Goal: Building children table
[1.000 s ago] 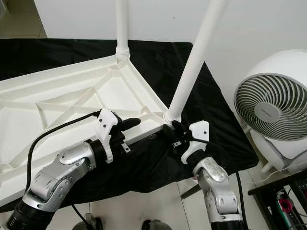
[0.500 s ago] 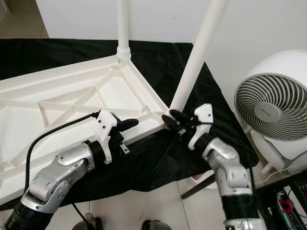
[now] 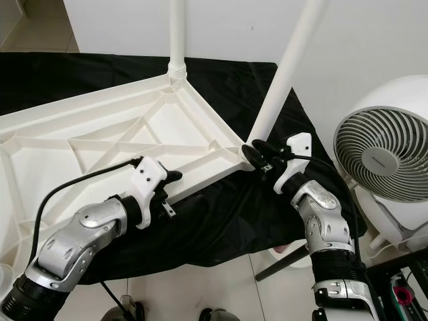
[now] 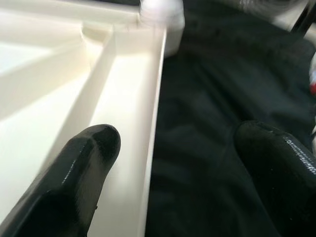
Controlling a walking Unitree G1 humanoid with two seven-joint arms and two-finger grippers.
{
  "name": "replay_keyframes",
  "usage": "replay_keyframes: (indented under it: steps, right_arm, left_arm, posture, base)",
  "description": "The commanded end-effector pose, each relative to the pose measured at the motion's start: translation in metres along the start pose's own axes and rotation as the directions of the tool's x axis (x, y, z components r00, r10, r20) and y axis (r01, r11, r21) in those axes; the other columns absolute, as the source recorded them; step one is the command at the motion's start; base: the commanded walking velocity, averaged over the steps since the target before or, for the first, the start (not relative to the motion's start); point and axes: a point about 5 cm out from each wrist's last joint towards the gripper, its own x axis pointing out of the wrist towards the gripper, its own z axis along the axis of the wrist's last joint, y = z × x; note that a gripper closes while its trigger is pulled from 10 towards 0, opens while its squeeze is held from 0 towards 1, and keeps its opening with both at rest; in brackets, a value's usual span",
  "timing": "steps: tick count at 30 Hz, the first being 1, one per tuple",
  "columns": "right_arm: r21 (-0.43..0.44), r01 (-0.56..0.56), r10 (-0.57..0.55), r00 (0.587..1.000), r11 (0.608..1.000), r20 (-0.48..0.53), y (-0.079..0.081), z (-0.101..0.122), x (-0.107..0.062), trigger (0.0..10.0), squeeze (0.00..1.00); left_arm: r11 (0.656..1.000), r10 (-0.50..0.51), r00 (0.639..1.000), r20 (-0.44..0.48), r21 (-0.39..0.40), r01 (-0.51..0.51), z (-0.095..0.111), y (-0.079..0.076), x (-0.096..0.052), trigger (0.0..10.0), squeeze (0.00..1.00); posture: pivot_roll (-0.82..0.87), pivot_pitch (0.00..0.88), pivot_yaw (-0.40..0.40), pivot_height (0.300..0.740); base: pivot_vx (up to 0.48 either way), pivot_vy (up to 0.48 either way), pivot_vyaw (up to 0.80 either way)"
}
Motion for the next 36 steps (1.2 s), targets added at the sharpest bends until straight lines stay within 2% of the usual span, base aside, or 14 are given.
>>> replay_keyframes:
  steps: [1,6,9,10,14,19,20,23,24,29,36]
  right_arm:
    - [0.017,0.080,-0.081,0.995,0.997,0.066,-0.013,0.009,-0.005,10.0,0.00]
    - [0.054,0.035,-0.040,0.995,0.998,0.092,-0.004,0.012,-0.004,10.0,0.00]
    - [0.056,0.024,-0.030,0.995,0.998,0.098,-0.001,0.012,-0.004,10.0,0.00]
    - [0.067,-0.001,-0.007,0.993,0.998,0.115,0.010,0.011,-0.004,10.0,0.00]
    - [0.094,-0.014,0.000,0.990,0.996,0.142,0.023,0.011,-0.006,10.0,0.00]
    - [0.101,-0.009,-0.007,0.988,0.995,0.156,0.030,0.011,-0.008,10.0,0.00]
    - [0.112,-0.001,-0.018,0.986,0.994,0.166,0.033,0.012,-0.010,10.0,0.00]
    - [0.133,0.009,-0.033,0.983,0.991,0.180,0.036,0.013,-0.012,10.0,0.00]
    - [0.142,0.021,-0.048,0.981,0.990,0.189,0.039,0.014,-0.015,10.0,0.00]
    - [0.150,0.101,-0.131,0.970,0.984,0.206,0.044,0.016,-0.025,10.0,0.00]
    - [0.160,0.225,-0.255,0.946,0.961,0.200,0.050,0.012,-0.031,10.0,0.00]
  left_arm:
    - [0.995,0.095,0.994,-0.053,0.042,-0.093,-0.004,0.003,0.002,10.0,0.00]
    - [0.986,0.141,0.983,-0.120,0.107,-0.128,-0.009,0.006,0.002,10.0,0.00]
    - [0.983,0.156,0.978,-0.139,0.118,-0.140,-0.011,0.007,0.001,10.0,0.00]
    - [0.971,0.219,0.960,-0.175,0.134,-0.197,-0.013,0.011,0.003,10.0,0.00]
    - [0.961,0.272,0.943,-0.193,0.106,-0.255,-0.012,0.014,0.006,10.0,0.00]
    - [0.958,0.284,0.938,-0.202,0.091,-0.270,-0.013,0.013,0.008,10.0,0.00]
    - [0.954,0.299,0.931,-0.208,0.084,-0.287,-0.014,0.014,0.009,0.7,0.00]
    - [0.948,0.317,0.923,-0.216,0.069,-0.310,-0.014,0.016,0.011,0.7,0.00]
    - [0.944,0.329,0.918,-0.220,0.076,-0.320,-0.014,0.017,0.011,0.0,0.00]
    - [0.938,0.348,0.908,-0.235,0.087,-0.337,-0.014,0.020,0.013,0.0,0.00]
    - [0.925,0.380,0.890,-0.252,0.085,-0.370,-0.016,0.026,0.015,0.0,0.00]
  posture:
    - [0.10,0.140,-0.095,0.740]
    - [0.10,0.149,-0.095,0.740]
    - [0.10,0.149,-0.095,0.740]
    - [0.09,0.155,-0.094,0.740]
    - [0.09,0.155,-0.092,0.740]
    - [0.08,0.155,-0.091,0.740]
    - [0.08,0.154,-0.086,0.740]
    - [0.08,0.154,-0.086,0.740]
    - [0.07,0.154,-0.082,0.740]
    - [0.05,0.156,-0.070,0.740]
    - [0.04,0.159,-0.055,0.740]
  base:
    - [0.000,0.000,0.00]
    - [0.000,0.000,0.00]
    - [0.000,0.000,0.00]
    - [0.000,0.000,0.00]
    - [0.000,0.000,0.00]
    - [0.000,0.000,0.00]
    - [0.000,0.000,0.00]
    - [0.000,0.000,0.00]
    - [0.000,0.000,0.00]
    - [0.000,0.000,0.00]
    - [0.000,0.000,0.00]
